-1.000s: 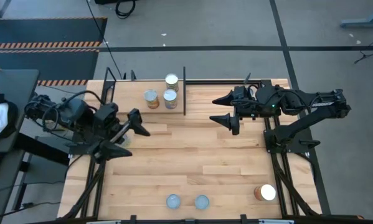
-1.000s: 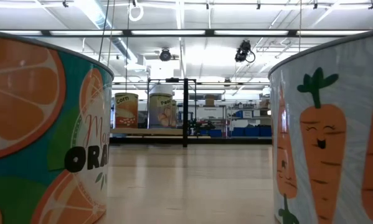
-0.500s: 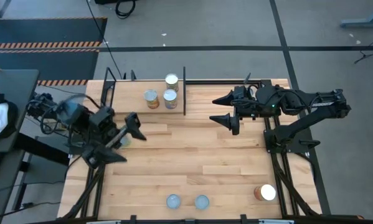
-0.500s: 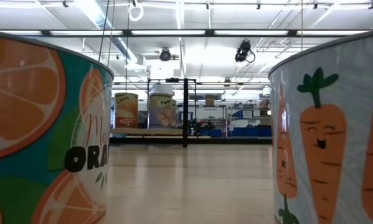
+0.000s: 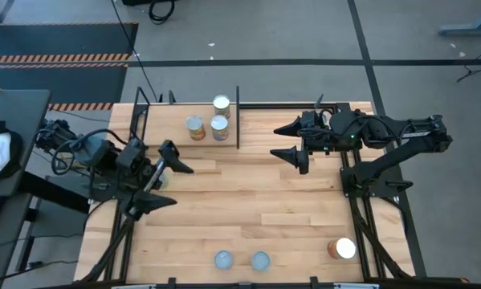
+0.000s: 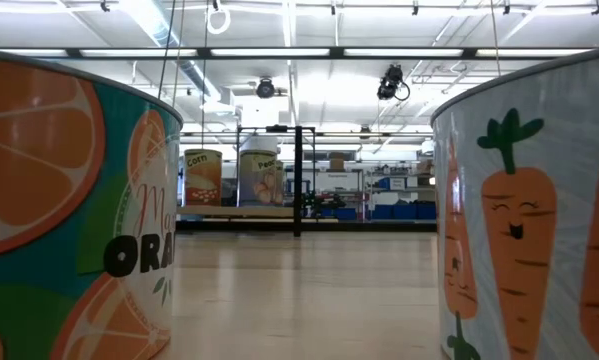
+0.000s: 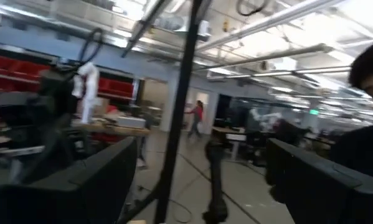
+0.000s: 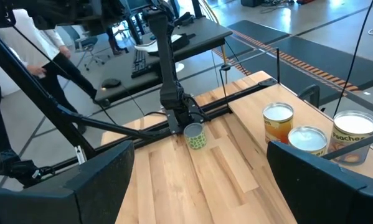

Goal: Pick and place cans onto a shelf
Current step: Put the can of corn on the shelf

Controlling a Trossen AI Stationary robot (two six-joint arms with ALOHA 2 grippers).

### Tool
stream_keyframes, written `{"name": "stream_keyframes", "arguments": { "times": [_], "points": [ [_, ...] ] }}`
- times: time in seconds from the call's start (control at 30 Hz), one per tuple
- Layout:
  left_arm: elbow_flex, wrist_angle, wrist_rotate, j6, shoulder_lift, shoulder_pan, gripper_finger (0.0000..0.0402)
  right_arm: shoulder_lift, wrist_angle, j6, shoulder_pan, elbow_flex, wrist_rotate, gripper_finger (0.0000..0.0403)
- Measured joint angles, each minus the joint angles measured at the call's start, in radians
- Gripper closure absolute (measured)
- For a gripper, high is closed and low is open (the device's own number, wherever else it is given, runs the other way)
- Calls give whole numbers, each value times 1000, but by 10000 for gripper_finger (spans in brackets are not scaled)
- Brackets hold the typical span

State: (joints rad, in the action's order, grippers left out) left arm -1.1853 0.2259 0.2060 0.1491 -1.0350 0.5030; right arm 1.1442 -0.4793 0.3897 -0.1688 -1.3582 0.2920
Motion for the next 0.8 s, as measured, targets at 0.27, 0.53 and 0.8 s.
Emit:
{"name": "stream_keyframes", "arguments": {
  "times": [0.27, 0.53, 0.8],
  "points": [
    [0, 35, 133, 27, -54, -60, 45, 0, 0, 0, 0, 0, 0, 27],
    [0, 50, 67, 80, -128, -240, 45, 0, 0, 0, 0, 0, 0, 27],
    [0, 9, 27, 104, -81, -335, 45, 0, 0, 0, 0, 0, 0, 27]
  ]
}}
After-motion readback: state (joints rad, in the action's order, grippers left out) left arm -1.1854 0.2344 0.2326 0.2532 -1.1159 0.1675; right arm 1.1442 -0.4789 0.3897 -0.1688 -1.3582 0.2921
